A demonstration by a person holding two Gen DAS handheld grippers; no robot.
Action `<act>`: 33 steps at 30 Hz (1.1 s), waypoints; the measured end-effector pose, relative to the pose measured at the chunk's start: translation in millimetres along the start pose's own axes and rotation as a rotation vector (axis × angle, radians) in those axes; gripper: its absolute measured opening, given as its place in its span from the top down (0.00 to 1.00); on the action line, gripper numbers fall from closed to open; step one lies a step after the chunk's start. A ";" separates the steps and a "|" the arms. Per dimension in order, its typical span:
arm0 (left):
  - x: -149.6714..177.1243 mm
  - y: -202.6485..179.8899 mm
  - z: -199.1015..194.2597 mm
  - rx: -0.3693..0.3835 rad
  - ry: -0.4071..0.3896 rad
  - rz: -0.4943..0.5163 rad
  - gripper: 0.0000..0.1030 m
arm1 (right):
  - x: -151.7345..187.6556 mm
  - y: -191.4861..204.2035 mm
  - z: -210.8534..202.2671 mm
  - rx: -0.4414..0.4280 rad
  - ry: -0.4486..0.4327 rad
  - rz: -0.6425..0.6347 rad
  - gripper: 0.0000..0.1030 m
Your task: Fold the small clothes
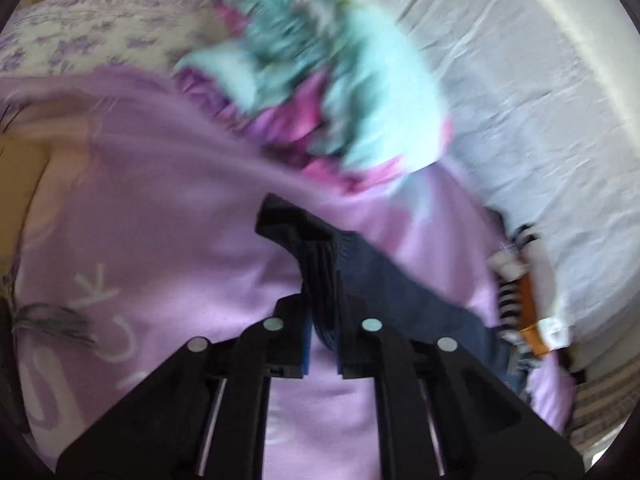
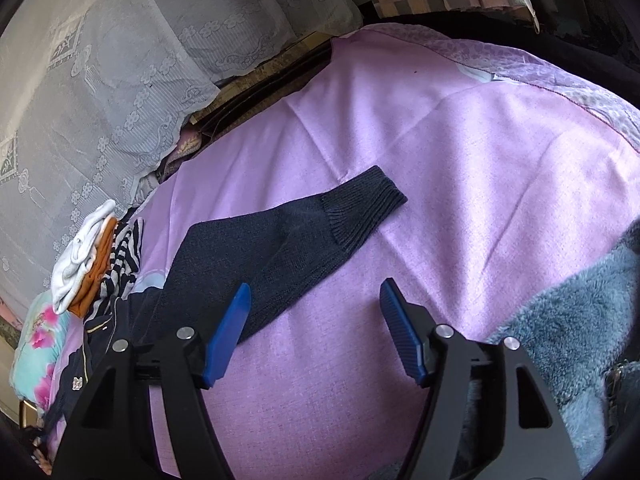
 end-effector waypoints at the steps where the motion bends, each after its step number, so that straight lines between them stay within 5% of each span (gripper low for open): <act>1: 9.6 13.6 17.7 -0.064 0.081 -0.038 0.78 | 0.0 -0.6 -0.9 -0.006 0.000 0.006 0.34; 4: 9.2 20.8 -0.5 -0.069 0.030 -0.073 0.70 | -1.0 -0.9 -2.1 -0.013 0.002 0.011 0.34; 6: 10.8 13.4 -34.7 -0.217 -0.099 -0.017 0.30 | -1.8 -0.9 -3.2 -0.018 0.004 0.017 0.34; 7: 12.3 9.2 -46.7 -0.254 -0.144 0.001 0.28 | -3.2 -1.9 -4.8 -0.029 0.000 0.032 0.34; 11: 20.8 -19.2 -78.0 -0.142 -0.256 0.059 0.10 | -16.3 -10.7 4.2 -0.048 0.019 0.140 0.34; 14: 26.9 -47.8 -53.8 -0.092 -0.168 0.128 0.09 | -29.4 -24.7 20.9 -0.036 0.029 0.263 0.34; 16: 35.8 -56.7 -30.1 -0.073 -0.086 0.147 0.09 | -34.4 -24.9 32.0 -0.031 0.030 0.280 0.43; 20: 48.3 -58.2 8.1 -0.120 0.045 0.174 0.09 | -36.0 -21.4 37.6 -0.054 -0.018 0.250 0.93; 22: 48.7 -55.0 7.7 -0.129 0.037 0.161 0.09 | -38.7 -11.9 17.0 -0.076 -0.091 0.190 0.93; 24: 48.8 -48.2 1.7 -0.133 0.015 0.131 0.09 | -35.4 3.0 -10.0 0.009 -0.160 0.017 0.93; 28: 47.3 -38.9 -1.5 -0.112 0.025 0.099 0.09 | -18.9 -32.9 7.8 0.128 0.007 0.045 0.92; 33: 50.0 -56.7 -17.6 -0.124 0.007 0.196 0.09 | -15.8 -31.7 -16.3 0.193 -0.087 0.022 0.84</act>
Point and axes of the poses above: each gripper's, at about its wrist camera, not at the fingertips, and z roughly the way its jaws point, y to its left, x to its underside, the point moved 3 cm from there along z, roughly the way its jaws point, and after that the axes turned 12 degrees about z, right-handed, at the moved point
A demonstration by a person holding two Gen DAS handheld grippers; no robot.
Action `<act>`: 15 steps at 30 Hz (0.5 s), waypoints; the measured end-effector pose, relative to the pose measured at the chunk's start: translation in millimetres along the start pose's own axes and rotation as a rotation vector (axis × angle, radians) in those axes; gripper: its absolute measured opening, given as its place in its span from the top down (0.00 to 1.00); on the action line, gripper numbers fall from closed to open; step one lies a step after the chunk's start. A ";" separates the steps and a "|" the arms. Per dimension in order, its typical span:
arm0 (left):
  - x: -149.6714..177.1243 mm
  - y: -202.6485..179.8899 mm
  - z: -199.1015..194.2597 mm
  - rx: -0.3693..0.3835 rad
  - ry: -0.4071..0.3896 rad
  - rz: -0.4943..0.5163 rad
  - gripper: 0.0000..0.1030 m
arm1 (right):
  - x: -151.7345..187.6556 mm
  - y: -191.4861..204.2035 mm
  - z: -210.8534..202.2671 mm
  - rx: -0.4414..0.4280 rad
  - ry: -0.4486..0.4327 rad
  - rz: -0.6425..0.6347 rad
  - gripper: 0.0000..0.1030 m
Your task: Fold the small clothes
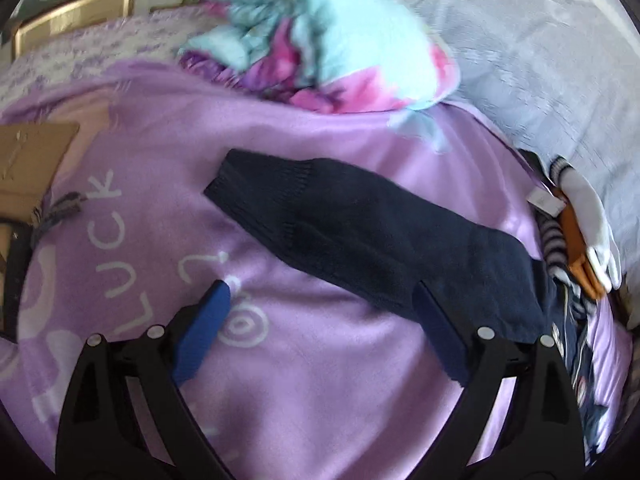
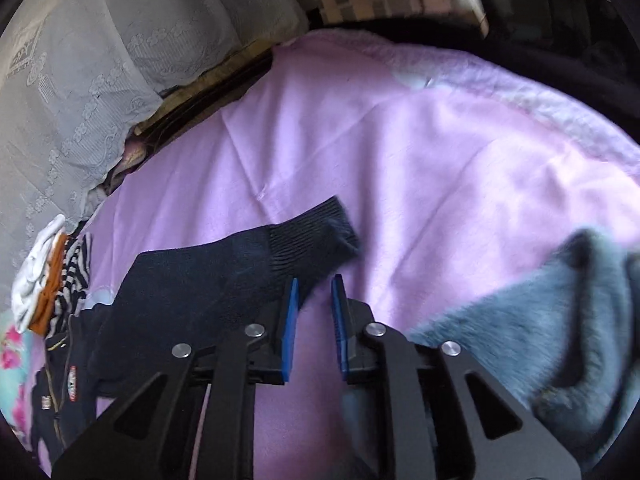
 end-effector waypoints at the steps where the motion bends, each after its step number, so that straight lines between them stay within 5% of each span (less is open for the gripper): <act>1: 0.0 -6.8 -5.1 0.021 -0.013 0.019 0.09 | 0.9 2.2 -15.8 -0.022 -0.060 -0.001 0.83; 4: 1.3 -40.4 -17.5 0.113 -0.037 0.104 0.09 | 6.1 34.3 -46.9 -0.126 -0.152 -0.075 0.81; 6: 4.6 -68.1 -18.6 0.134 -0.023 0.183 0.09 | 24.6 69.8 -43.5 -0.184 -0.042 -0.205 0.74; 9: 23.0 -110.2 -16.4 0.114 0.012 0.329 0.08 | 61.6 77.9 -26.9 -0.342 0.191 -0.080 0.68; 11: 32.0 -124.4 -13.9 0.081 0.028 0.404 0.08 | 85.6 76.0 -7.4 -0.373 0.323 -0.002 0.68; 15: 36.9 -129.2 -10.9 0.074 0.043 0.426 0.07 | 97.9 79.9 22.9 -0.371 0.380 0.101 0.66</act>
Point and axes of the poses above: each gripper's, at about its wrist camera, not at the fingertips, and z roughly the way its jaws point, y to its left, x to its underside, the point moved 3 cm from there along z, roughly the way its jaws point, and after that the axes turned 12 degrees about z, right-handed, at the moved point
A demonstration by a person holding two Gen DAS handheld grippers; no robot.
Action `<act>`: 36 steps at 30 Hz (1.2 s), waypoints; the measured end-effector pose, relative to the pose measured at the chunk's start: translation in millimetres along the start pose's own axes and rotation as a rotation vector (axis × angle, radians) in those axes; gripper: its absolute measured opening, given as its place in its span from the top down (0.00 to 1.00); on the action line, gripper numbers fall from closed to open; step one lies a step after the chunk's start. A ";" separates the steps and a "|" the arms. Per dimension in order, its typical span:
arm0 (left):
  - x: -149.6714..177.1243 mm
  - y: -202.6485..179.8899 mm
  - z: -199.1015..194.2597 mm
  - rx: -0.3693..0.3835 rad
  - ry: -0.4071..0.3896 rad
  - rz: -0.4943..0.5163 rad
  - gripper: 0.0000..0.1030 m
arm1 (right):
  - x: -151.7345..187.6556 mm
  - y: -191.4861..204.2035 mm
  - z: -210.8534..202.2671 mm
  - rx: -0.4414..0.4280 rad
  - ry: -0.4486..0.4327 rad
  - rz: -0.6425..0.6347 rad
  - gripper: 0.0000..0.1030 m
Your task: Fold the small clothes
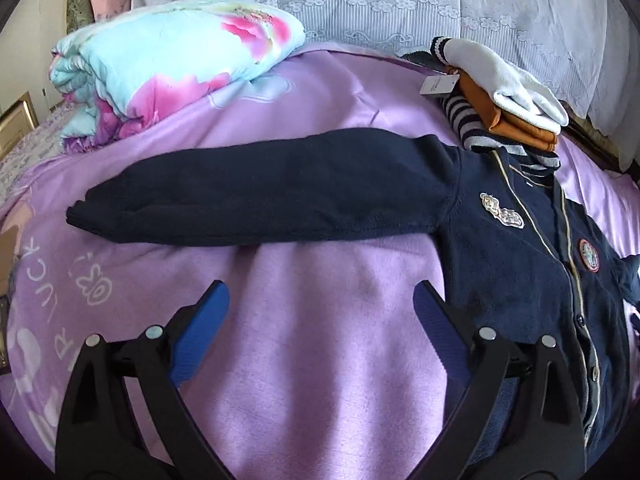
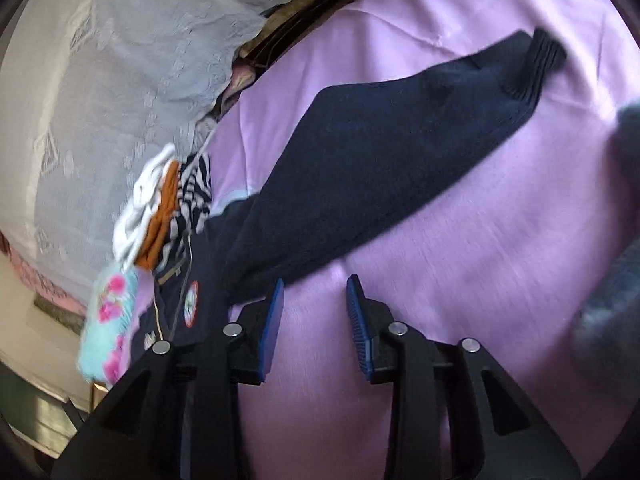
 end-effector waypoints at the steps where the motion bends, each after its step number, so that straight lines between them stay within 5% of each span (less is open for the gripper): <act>1: 0.6 2.0 1.5 0.005 0.004 -0.010 0.06 | -3.3 0.9 4.9 -0.004 -0.003 0.014 0.66; 2: 1.5 4.9 3.0 0.012 0.010 -0.027 0.06 | -9.8 1.7 11.1 -0.022 -0.018 0.042 0.67; 4: 3.3 12.7 5.9 0.027 0.028 -0.062 0.06 | -13.6 -0.2 10.8 -0.054 -0.072 0.088 0.87; 11: 13.8 39.0 8.5 0.119 0.041 -0.203 0.05 | 24.1 -11.1 -6.9 0.025 -0.016 -0.068 0.91; 14: 13.2 34.0 9.0 0.102 0.046 -0.179 0.05 | 28.9 -1.8 -22.8 0.068 -0.033 -0.161 0.82; 17: 12.4 26.9 7.5 0.077 0.044 -0.138 0.05 | 13.6 -11.8 -59.5 0.073 -0.167 -0.141 0.61; 21: 12.4 22.4 11.3 0.059 0.065 -0.107 0.05 | -39.7 -24.3 -98.0 0.106 -0.321 -0.092 0.61; 24: 13.0 22.6 11.2 0.052 0.067 -0.101 0.04 | -86.4 -41.2 -98.8 0.263 -0.379 -0.072 0.60; 26: 13.4 23.3 11.5 0.051 0.069 -0.104 0.04 | -108.3 -64.0 -84.6 0.336 -0.306 -0.033 0.59; 28: 13.6 23.3 12.4 0.053 0.072 -0.106 0.04 | -117.5 -85.0 -72.8 0.292 -0.227 0.057 0.59; 31: 13.6 21.8 13.7 0.050 0.077 -0.098 0.02 | -122.4 -75.6 -65.3 0.229 -0.212 0.008 0.57; 34: 13.6 19.8 13.7 0.043 0.079 -0.090 0.02 | -121.0 -67.6 -40.0 0.296 -0.172 -0.069 0.58; 35: 13.7 20.0 13.4 0.044 0.079 -0.091 0.02 | -116.5 -57.9 -32.7 0.308 -0.173 -0.108 0.65; 36: 13.7 20.4 13.3 0.044 0.078 -0.093 0.02 | -112.2 -52.2 -32.8 0.301 -0.172 -0.141 0.85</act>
Point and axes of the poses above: each gripper's, at about its wrist camera, not at the fingertips, and z roughly the way its jaws point, y to its left, x to its underside, the point moved 3 cm from there along z, roughly the way its jaws point, and after that the axes turned 12 degrees about z, right-handed, at the moved point
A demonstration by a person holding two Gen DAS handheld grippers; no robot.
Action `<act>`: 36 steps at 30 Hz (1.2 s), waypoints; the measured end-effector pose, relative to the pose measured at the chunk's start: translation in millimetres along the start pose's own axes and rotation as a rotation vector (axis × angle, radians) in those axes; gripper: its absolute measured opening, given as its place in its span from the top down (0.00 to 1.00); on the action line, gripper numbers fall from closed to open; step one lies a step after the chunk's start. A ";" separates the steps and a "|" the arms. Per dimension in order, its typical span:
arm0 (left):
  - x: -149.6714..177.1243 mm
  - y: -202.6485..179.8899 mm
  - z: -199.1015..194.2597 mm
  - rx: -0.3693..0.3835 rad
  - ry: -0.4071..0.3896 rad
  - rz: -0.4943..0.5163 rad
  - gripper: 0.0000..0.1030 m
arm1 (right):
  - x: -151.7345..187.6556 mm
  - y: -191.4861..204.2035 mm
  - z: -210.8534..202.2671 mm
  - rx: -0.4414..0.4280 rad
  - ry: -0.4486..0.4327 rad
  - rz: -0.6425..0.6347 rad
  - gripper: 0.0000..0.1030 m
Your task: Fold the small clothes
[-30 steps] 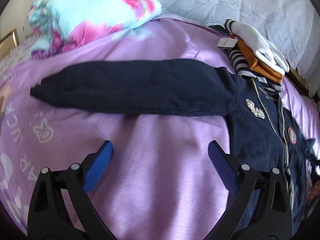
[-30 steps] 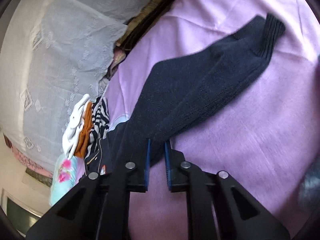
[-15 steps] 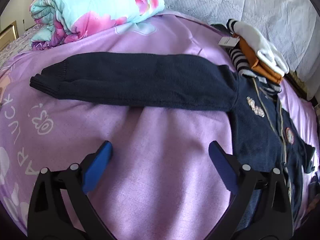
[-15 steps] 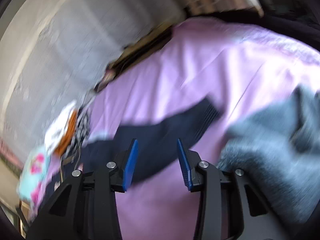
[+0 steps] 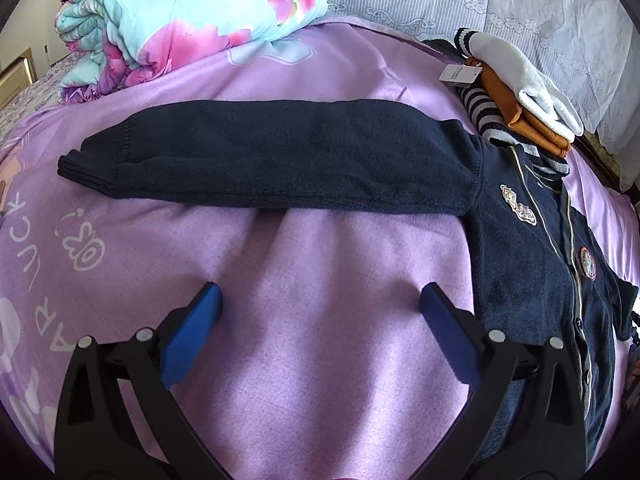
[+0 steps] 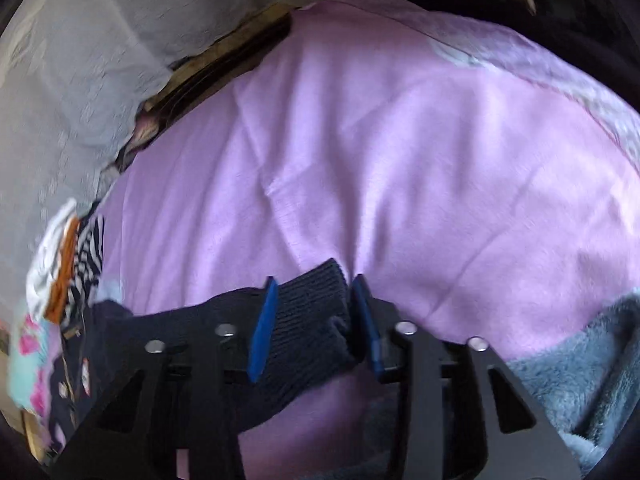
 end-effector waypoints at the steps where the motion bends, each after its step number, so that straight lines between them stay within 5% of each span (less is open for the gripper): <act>1: -0.1 0.4 0.1 0.001 0.000 -0.002 0.02 | 2.9 4.6 -4.5 -0.011 -0.012 -0.023 0.86; 4: -0.7 2.1 0.8 0.004 0.001 -0.008 0.02 | 1.3 5.9 -41.1 0.010 -0.152 -0.065 0.88; 6: -1.0 1.8 0.9 0.002 0.002 -0.006 0.02 | -7.1 -18.8 -36.3 0.137 -0.158 -0.044 0.89; 8: -0.8 1.8 1.5 -0.001 0.004 -0.002 0.02 | -5.8 -30.0 -21.0 0.173 -0.115 -0.021 0.88; 11: -0.9 0.5 -0.4 -0.004 -0.001 0.003 0.02 | -7.1 -18.5 -39.5 0.239 -0.243 -0.027 0.85; 14: -7.8 -7.1 -6.7 0.036 -0.022 0.011 0.02 | 2.6 2.6 -74.7 0.094 -0.364 -0.005 0.82; 17: -31.0 -41.2 -11.4 0.107 -0.044 0.066 0.02 | 27.8 75.5 -66.0 -0.104 -0.244 -0.126 0.82; 21: -70.4 -107.2 3.2 0.162 -0.055 0.166 0.02 | 86.0 182.0 -17.1 -0.415 0.102 -0.187 0.63; 25: -88.6 -137.2 40.6 0.113 -0.022 0.221 0.02 | 123.7 227.7 49.1 -0.444 0.280 -0.170 0.61; 27: -89.7 -122.4 61.6 0.084 0.018 0.190 0.02 | 123.4 210.6 69.9 -0.431 0.328 -0.116 0.66; 30: -86.1 -88.9 54.8 0.243 -0.024 0.114 0.02 | 98.9 171.1 66.7 -0.459 0.348 -0.050 0.77; 31: -86.8 -80.2 50.9 0.238 -0.030 0.096 0.02 | 85.1 150.5 62.3 -0.453 0.330 -0.025 0.77; 33: -87.1 -46.1 41.7 0.068 -0.068 0.083 0.02 | 64.2 111.7 50.7 -0.458 0.309 0.023 0.84; 36: -77.4 10.6 51.9 -0.073 -0.017 0.016 0.02 | 37.0 46.8 28.8 -0.428 0.247 0.152 0.94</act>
Point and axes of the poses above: each gripper's, at about its wrist camera, not at the fingertips, and z roughly the way its jaws point, y to its left, x to its underside, the point moved 3 cm from there along z, roughly the way its jaws point, and after that the axes turned 12 degrees about z, right-handed, at the moved point
